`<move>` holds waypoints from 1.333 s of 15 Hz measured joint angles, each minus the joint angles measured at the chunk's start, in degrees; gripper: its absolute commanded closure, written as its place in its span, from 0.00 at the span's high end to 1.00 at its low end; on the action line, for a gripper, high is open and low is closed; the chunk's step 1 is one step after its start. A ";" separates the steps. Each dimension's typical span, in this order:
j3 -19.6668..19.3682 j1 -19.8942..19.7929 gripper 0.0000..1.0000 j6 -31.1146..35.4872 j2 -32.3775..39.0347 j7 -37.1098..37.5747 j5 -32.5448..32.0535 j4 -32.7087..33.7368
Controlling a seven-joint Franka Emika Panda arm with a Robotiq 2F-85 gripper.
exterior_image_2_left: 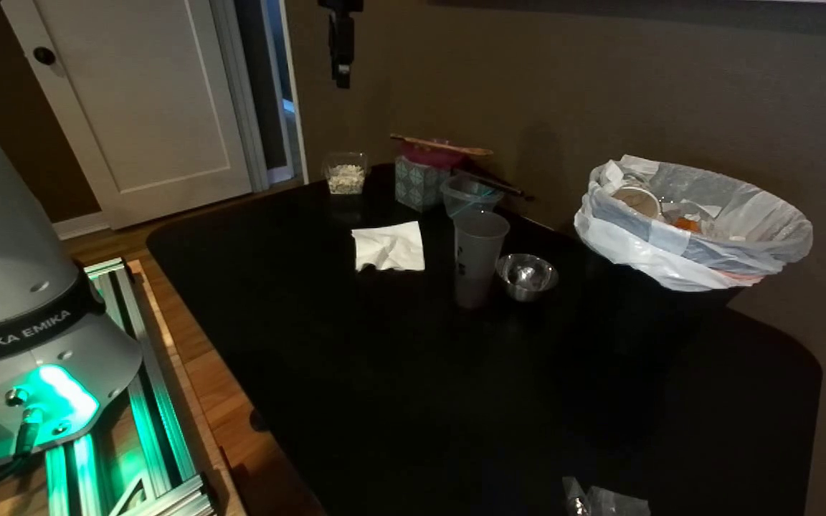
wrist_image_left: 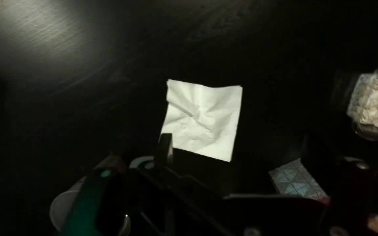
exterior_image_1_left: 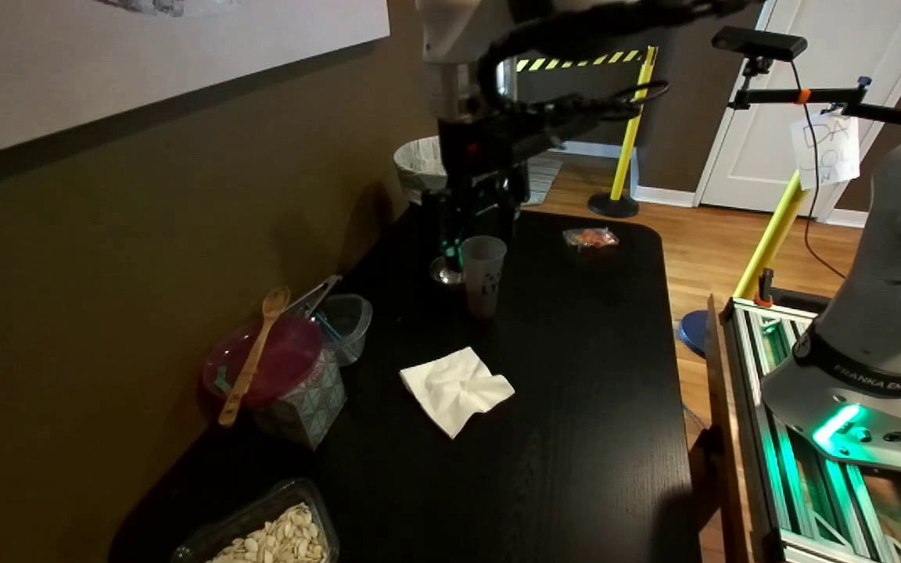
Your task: Put the pink plate and wooden spoon on the table
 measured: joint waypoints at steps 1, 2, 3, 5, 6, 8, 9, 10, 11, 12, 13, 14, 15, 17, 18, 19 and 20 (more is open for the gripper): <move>-0.05 0.79 1.00 3.00 3.01 2.17 -0.02 1.46; -0.15 1.53 1.00 5.62 5.86 3.45 -0.07 3.01; -0.45 2.30 1.00 8.10 8.65 3.94 -0.31 4.73; -1.56 3.54 1.00 11.93 13.78 3.97 -0.24 8.62; -2.46 4.10 1.00 13.61 16.17 3.97 -0.47 10.66; -4.31 4.88 1.00 15.65 20.69 3.91 -0.45 14.85; -5.15 5.16 1.00 16.09 22.89 3.86 -0.36 16.91; -5.88 5.44 1.00 16.27 25.09 3.77 -0.34 18.96; -6.38 5.70 1.00 16.67 27.22 3.48 -0.25 20.80; -6.67 5.89 1.00 17.21 29.14 3.18 -0.21 22.33; -6.84 6.09 1.00 17.63 30.61 3.10 -0.21 23.44; -6.92 6.26 1.00 17.67 31.51 3.10 -0.21 24.17; -6.96 6.39 1.00 17.67 31.92 3.09 -0.21 24.60; -7.00 6.57 1.00 17.67 31.99 3.09 -0.21 25.05; -7.00 6.58 1.00 17.67 31.99 3.09 -0.21 25.19; -7.01 6.59 1.00 17.67 31.99 3.09 -0.21 25.26; -7.20 6.71 1.00 17.67 32.02 3.11 0.32 25.34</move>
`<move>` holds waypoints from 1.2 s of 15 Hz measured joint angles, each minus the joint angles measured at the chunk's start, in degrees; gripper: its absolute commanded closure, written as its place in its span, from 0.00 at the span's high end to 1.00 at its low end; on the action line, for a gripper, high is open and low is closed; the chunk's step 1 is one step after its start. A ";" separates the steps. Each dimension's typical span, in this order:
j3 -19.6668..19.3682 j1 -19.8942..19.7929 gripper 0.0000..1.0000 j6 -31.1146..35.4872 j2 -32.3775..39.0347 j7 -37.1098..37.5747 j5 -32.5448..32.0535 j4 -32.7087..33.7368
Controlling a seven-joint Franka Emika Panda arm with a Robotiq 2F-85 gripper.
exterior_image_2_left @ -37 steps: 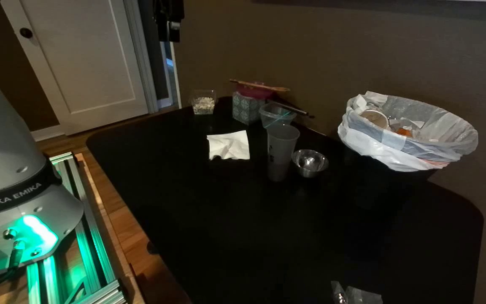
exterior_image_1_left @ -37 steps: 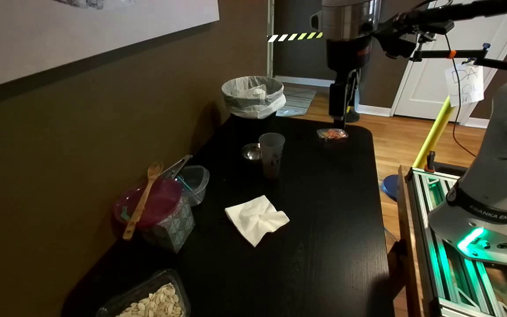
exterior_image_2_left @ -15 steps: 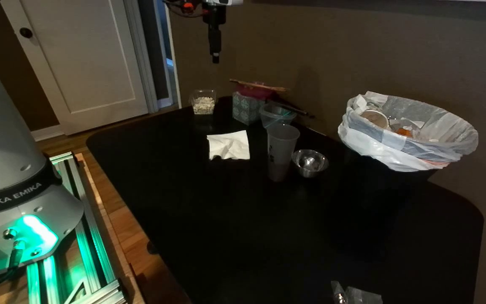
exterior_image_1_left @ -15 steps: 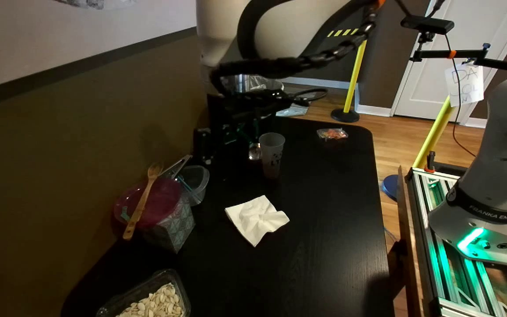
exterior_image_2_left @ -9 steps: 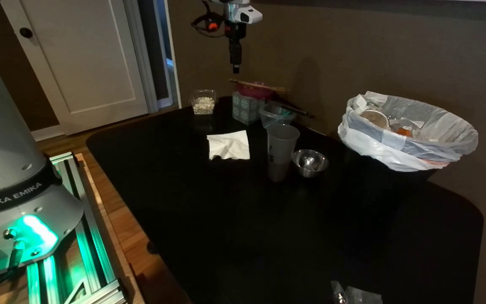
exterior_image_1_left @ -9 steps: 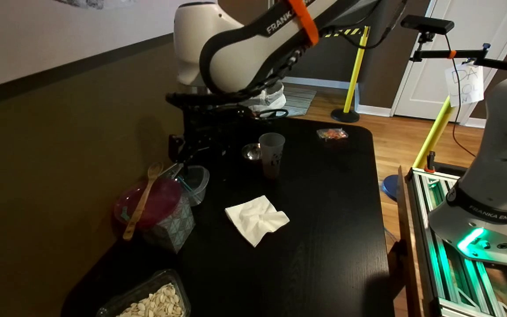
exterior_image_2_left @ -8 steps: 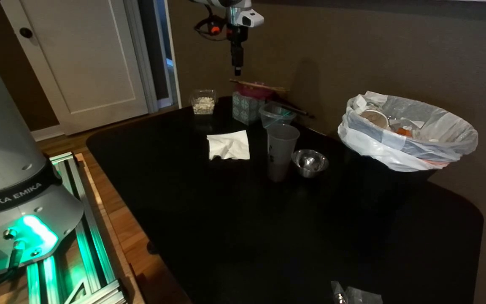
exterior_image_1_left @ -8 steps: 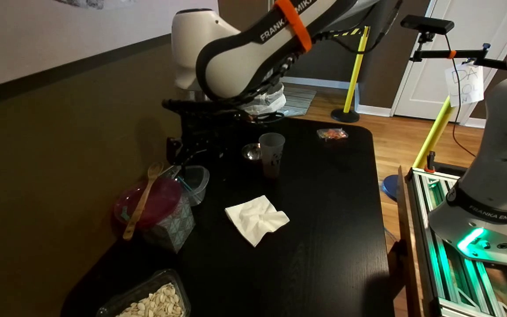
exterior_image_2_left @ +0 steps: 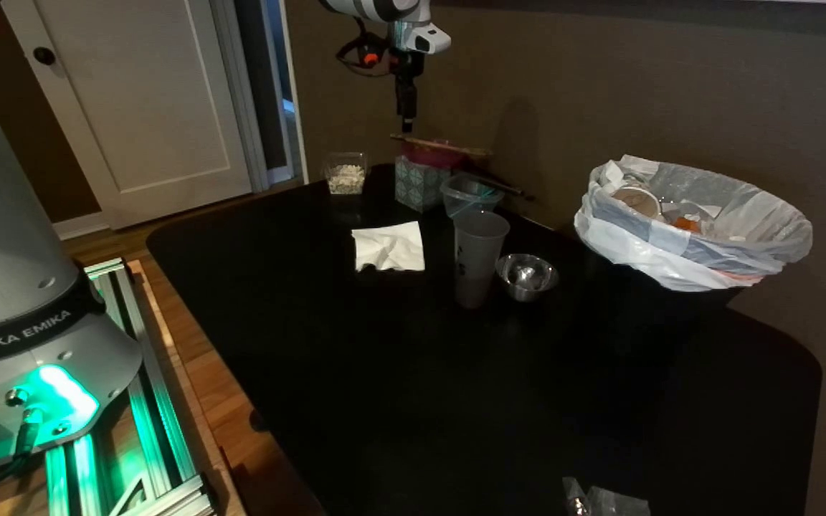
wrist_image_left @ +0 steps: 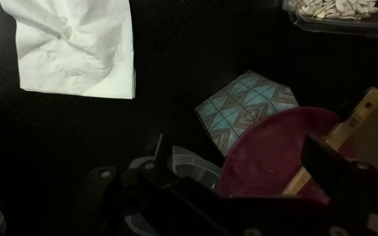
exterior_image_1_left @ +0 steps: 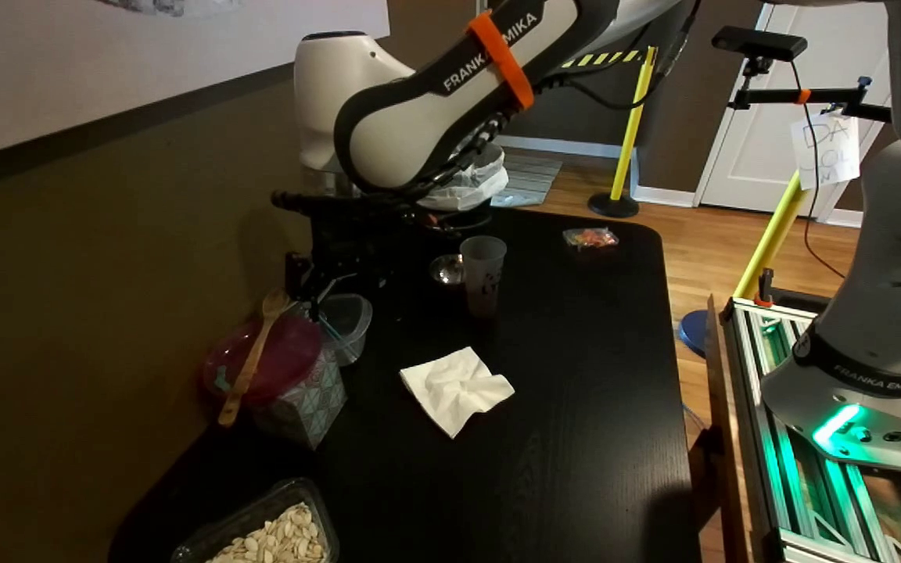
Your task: Put the pink plate and wooden spoon on the table
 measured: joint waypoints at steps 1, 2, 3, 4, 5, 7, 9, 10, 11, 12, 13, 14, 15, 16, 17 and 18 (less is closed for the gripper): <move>-0.43 0.26 1.00 0.66 0.21 0.00 0.11 0.19; -0.75 0.39 1.00 1.63 0.80 0.01 0.61 0.55; -1.10 0.49 1.00 2.60 1.81 0.05 1.10 1.22; -1.44 0.54 1.00 3.51 3.23 0.05 1.76 2.04; -1.74 0.57 1.00 4.59 4.79 0.05 2.27 2.97; -2.17 0.57 1.00 6.46 8.22 0.05 3.60 4.98; -2.39 0.55 1.00 7.84 11.48 0.05 5.25 7.23; -2.40 0.55 1.00 8.49 12.98 0.05 6.29 8.41; -2.42 0.55 0.96 9.03 14.32 0.05 7.12 9.56; -2.43 0.55 0.91 9.27 15.51 0.05 7.84 10.69; -2.48 0.55 0.89 9.44 16.51 0.05 8.38 11.71; -2.59 0.56 0.87 9.52 17.34 0.11 8.80 12.61; -2.74 0.56 0.77 9.54 17.97 0.18 9.11 13.40; -2.91 0.55 0.67 9.54 18.46 0.39 9.38 14.02; -3.11 0.55 0.58 9.54 18.80 0.68 9.57 14.56; -3.32 0.55 0.47 9.54 19.02 1.02 9.76 14.96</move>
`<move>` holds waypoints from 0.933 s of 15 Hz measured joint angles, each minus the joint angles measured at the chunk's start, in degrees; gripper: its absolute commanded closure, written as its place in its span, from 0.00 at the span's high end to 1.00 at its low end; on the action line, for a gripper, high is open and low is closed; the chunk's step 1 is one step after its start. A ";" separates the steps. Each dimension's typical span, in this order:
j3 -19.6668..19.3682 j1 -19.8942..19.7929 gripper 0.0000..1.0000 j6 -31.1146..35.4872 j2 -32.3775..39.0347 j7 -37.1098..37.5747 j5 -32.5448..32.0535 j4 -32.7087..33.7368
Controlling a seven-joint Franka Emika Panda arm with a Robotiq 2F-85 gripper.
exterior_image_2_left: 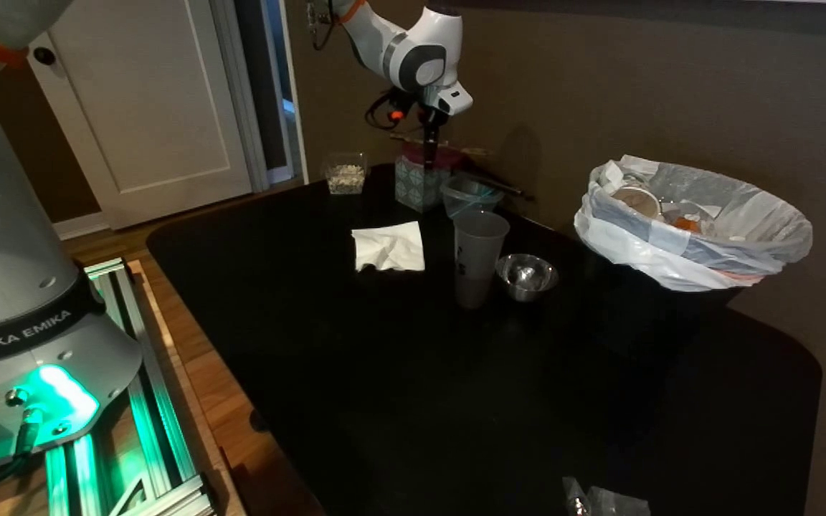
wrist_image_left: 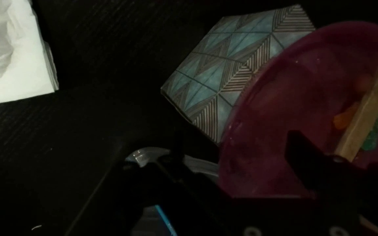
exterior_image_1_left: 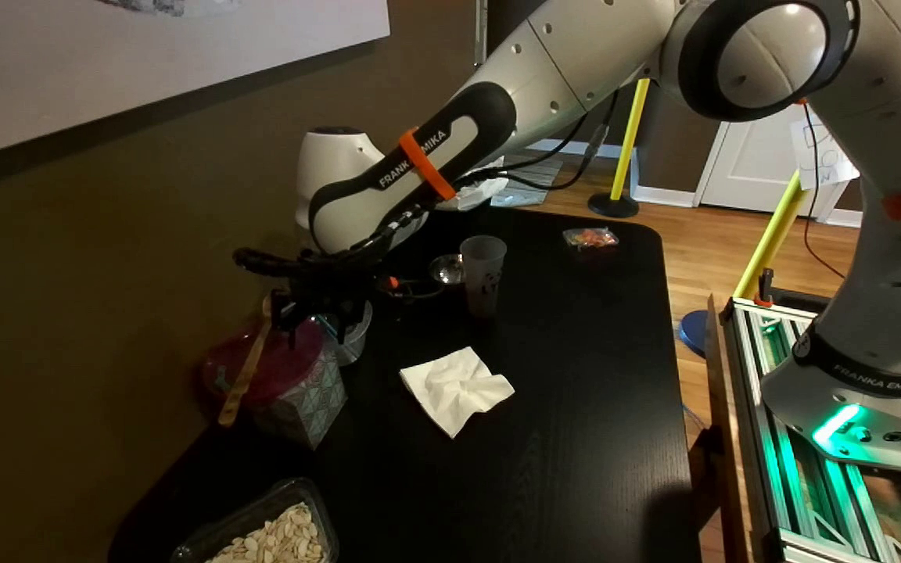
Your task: Put the pink plate and wooden spoon on the table
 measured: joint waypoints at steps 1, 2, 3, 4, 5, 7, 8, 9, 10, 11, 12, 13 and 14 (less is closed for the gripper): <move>-0.18 0.00 0.40 0.00 0.13 0.25 0.28 0.29; -0.31 -0.01 0.32 0.00 0.18 0.54 0.53 0.46; -0.37 -0.01 0.25 0.00 0.20 0.93 0.71 0.58; -0.38 0.00 0.20 0.00 0.20 1.23 0.84 0.67; -0.38 0.01 0.20 0.00 0.20 1.44 0.98 0.74; -0.37 0.01 0.16 0.00 0.20 1.70 1.22 0.78; -0.37 0.01 0.16 0.00 0.21 1.79 1.36 0.78; -0.38 -0.01 0.12 0.00 0.25 1.86 1.46 0.77; -0.38 -0.04 0.06 0.00 0.29 1.90 1.55 0.71; -0.39 -0.09 0.03 0.00 0.32 1.93 1.65 0.58; -0.39 -0.19 0.00 0.00 0.32 1.94 1.79 0.38; -0.39 -0.32 0.00 0.00 0.32 1.94 1.95 0.16; -0.38 -0.43 0.01 0.00 0.30 1.93 2.26 0.12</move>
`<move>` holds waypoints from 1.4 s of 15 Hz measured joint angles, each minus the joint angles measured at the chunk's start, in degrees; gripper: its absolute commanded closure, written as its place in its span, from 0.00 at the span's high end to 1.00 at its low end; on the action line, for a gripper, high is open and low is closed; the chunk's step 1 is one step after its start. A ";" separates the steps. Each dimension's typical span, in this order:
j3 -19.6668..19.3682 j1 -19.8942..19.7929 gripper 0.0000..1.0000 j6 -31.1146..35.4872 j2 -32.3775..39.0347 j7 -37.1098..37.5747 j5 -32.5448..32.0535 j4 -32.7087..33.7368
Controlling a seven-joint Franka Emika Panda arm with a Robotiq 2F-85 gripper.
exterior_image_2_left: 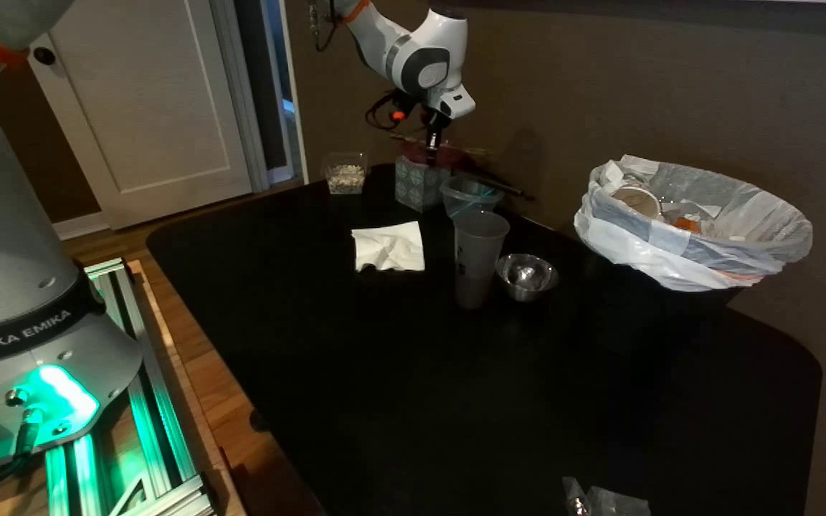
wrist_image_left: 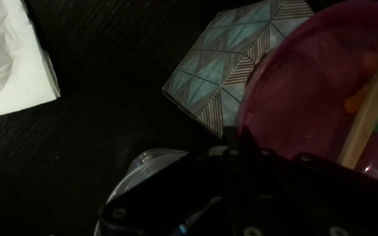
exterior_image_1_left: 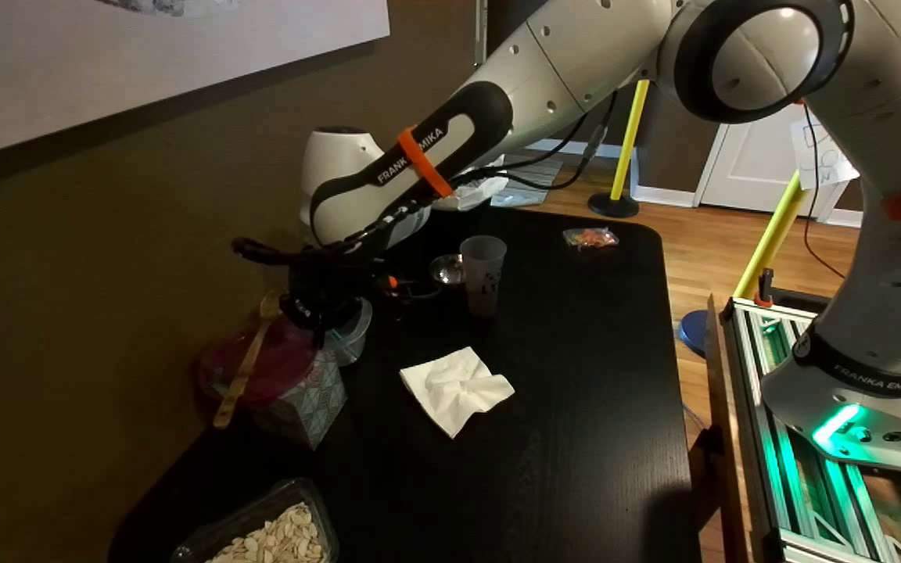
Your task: Put the pink plate and wooden spoon on the table
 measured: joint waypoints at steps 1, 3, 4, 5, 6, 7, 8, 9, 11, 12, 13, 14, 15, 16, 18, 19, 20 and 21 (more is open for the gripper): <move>0.07 -0.11 0.01 0.00 -0.04 -0.23 0.33 -0.01; 0.50 -0.44 0.01 0.00 -0.16 -1.84 0.89 -0.08; 1.00 -0.79 0.01 0.00 -0.31 -3.33 1.36 -0.17; 1.69 -1.28 0.01 0.00 -0.57 -5.26 1.98 -0.36; 2.58 -1.91 0.01 0.00 -0.86 -7.50 2.85 -0.53; 3.47 -2.61 0.01 0.00 -1.20 -10.01 3.77 -0.74; 4.44 -3.40 0.01 0.00 -1.64 -12.76 4.79 -1.12; 5.51 -4.36 0.01 0.00 -2.28 -15.98 6.12 -1.85; 7.97 -6.73 0.01 -0.22 -3.76 -23.43 9.19 -3.98; 9.18 -8.03 0.01 -0.53 -4.66 -27.40 10.56 -5.45; 10.27 -9.33 0.01 -0.81 -5.77 -31.44 11.67 -7.27; 11.05 -10.49 0.01 -1.01 -7.01 -35.24 12.40 -9.40; 11.50 -11.41 0.01 -1.15 -8.37 -38.67 12.71 -11.74; 11.60 -12.09 0.01 -1.35 -9.78 -41.70 12.74 -14.19; 11.46 -13.13 0.01 -1.60 -12.85 -46.64 12.73 -19.50; 11.35 -13.52 0.01 -1.65 -14.39 -49.06 12.66 -22.24; 11.26 -13.83 0.01 -1.74 -15.90 -51.45 12.62 -24.93; 11.23 -14.13 0.01 -1.94 -17.45 -53.98 12.59 -27.63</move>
